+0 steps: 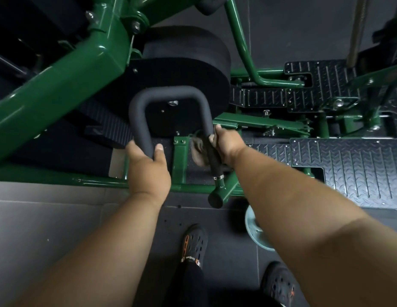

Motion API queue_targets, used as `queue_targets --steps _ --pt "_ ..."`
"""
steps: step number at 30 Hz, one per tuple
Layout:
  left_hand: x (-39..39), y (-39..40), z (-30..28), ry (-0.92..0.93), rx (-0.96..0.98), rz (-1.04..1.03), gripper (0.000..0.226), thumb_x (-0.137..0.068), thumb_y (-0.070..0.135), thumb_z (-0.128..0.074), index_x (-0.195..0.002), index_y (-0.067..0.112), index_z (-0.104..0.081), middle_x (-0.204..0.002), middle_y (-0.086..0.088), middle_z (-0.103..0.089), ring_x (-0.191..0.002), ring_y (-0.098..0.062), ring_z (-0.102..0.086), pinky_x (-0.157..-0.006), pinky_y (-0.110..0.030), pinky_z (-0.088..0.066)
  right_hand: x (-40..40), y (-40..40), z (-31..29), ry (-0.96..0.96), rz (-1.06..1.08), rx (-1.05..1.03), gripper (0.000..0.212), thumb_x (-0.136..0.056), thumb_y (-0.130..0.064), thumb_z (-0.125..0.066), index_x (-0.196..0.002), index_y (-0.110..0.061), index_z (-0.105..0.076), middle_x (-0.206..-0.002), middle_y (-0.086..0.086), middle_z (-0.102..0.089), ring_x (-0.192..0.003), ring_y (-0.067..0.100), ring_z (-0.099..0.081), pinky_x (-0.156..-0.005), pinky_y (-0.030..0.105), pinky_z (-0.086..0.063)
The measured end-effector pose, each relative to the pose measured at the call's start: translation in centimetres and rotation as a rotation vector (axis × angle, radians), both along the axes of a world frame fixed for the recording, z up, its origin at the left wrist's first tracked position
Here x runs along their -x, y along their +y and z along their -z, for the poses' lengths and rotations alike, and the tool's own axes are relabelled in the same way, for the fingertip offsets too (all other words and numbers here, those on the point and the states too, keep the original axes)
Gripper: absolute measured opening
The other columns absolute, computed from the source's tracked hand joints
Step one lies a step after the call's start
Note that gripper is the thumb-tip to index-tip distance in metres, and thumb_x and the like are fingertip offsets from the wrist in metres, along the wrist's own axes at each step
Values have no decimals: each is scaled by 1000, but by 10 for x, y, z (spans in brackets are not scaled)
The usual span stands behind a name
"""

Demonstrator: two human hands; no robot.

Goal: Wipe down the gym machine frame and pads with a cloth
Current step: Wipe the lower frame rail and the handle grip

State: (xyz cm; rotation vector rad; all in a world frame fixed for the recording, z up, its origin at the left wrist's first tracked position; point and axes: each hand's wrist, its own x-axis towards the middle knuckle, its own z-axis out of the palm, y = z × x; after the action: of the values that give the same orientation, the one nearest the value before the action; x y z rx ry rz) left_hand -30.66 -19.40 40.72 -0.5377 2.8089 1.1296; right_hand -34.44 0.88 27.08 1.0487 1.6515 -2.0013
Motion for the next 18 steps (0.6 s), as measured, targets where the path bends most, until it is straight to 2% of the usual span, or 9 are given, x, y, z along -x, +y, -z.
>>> queue_targets --steps 2,5,6,8,9,11,13,15,18 --pt "0 4 7 3 59 -22 60 -107 39 -53 -155 12 -30 -131 -19 -64 -107 -40 -66 -83 -41 -50 39 6 29 -1 89 81 52 -86 -50 -62 -109 -4 -73 -120 22 -73 -103 35 -71 -103 57 -55" --pt "-1 7 8 33 103 -14 57 -108 35 -53 -154 7 -33 -132 -21 -64 -112 -41 -63 -83 -40 -45 77 10 28 7 182 193 65 -85 -44 -65 -125 7 -68 -116 27 -71 -110 42 -70 -102 65 -53" --pt "-1 5 9 37 104 -14 57 -108 34 -53 -154 6 -34 -133 -21 -63 -114 -41 -62 -85 -40 -45 82 8 7 18 203 193 56 -91 -41 -65 -122 6 -70 -109 23 -74 -109 40 -72 -100 58 -57" --pt "0 2 10 44 77 -16 58 -107 34 -54 -154 6 -34 -135 -20 -62 -116 -41 -62 -92 -44 -51 88 8 -33 79 209 135 35 -105 -37 -58 -102 -7 -75 -79 8 -74 -82 26 -77 -85 37 -64" --pt "0 1 12 51 59 -15 59 -107 35 -54 -155 7 -33 -137 -20 -62 -117 -41 -63 -95 -48 -53 92 9 -48 129 181 93 33 -107 -37 -55 -92 -13 -73 -71 3 -71 -71 20 -72 -80 34 -64" --pt "1 -2 15 60 41 -7 61 -106 38 -54 -155 10 -31 -138 -19 -61 -119 -41 -63 -98 -52 -53 104 8 -72 207 9 -153 33 -106 -38 -53 -82 -21 -65 -76 -2 -67 -71 14 -66 -81 32 -62" --pt "1 -3 17 54 25 -3 62 -106 39 -54 -156 11 -30 -141 -18 -60 -123 -40 -61 -101 -50 -52 113 4 -90 331 -226 -369 34 -109 -32 -48 -77 -24 -58 -78 -6 -60 -69 8 -57 -72 28 -52" --pt "2 -3 16 34 14 2 63 -107 37 -54 -158 10 -29 -147 -17 -57 -128 -38 -58 -103 -44 -48 120 -2 -101 427 -428 -543 31 -111 -29 -45 -85 -24 -60 -82 -4 -59 -73 10 -54 -78 30 -46" --pt "1 -4 14 22 -40 -10 63 -107 37 -55 -159 11 -31 -149 -15 -55 -129 -36 -56 -101 -38 -44 123 -6 -105 549 -591 -646 30 -111 -32 -42 -106 -18 -68 -85 -1 -66 -72 13 -59 -82 40 -52"
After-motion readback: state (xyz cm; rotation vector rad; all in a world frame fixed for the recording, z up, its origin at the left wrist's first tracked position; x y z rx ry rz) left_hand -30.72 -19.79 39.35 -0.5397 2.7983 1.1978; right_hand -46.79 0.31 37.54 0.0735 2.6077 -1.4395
